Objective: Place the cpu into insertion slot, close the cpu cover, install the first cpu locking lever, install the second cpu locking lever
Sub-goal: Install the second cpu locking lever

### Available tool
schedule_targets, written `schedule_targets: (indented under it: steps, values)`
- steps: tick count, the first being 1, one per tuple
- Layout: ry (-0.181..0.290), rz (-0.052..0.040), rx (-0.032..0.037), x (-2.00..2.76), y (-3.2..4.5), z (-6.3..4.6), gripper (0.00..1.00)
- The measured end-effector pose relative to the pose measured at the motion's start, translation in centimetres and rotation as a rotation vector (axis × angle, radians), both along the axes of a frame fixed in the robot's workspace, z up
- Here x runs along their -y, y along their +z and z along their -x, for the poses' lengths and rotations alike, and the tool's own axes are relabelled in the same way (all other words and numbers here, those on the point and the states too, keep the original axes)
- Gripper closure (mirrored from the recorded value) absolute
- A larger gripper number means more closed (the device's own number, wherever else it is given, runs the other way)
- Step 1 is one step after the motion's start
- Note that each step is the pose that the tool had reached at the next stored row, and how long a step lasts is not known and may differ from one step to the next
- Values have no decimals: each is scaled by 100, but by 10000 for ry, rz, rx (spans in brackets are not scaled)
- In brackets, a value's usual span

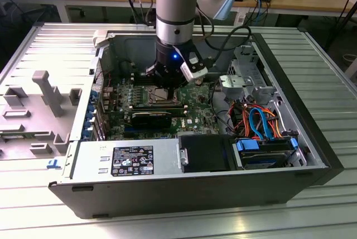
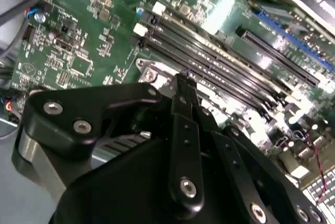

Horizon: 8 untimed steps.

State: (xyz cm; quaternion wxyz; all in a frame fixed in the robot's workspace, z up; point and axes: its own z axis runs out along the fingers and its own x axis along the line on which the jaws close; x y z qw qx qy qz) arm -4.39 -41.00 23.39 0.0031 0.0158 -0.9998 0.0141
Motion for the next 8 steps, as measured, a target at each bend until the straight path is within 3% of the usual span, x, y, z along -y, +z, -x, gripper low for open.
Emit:
schedule_targets:
  steps: [4, 5, 8]
  values:
    - [-1, -55, -1, 27, -59, 0, 89]
    - [1, -128, -2, 31, -68, -1, 89]
    - [0, -512, -1, 75, -76, -1, 89]
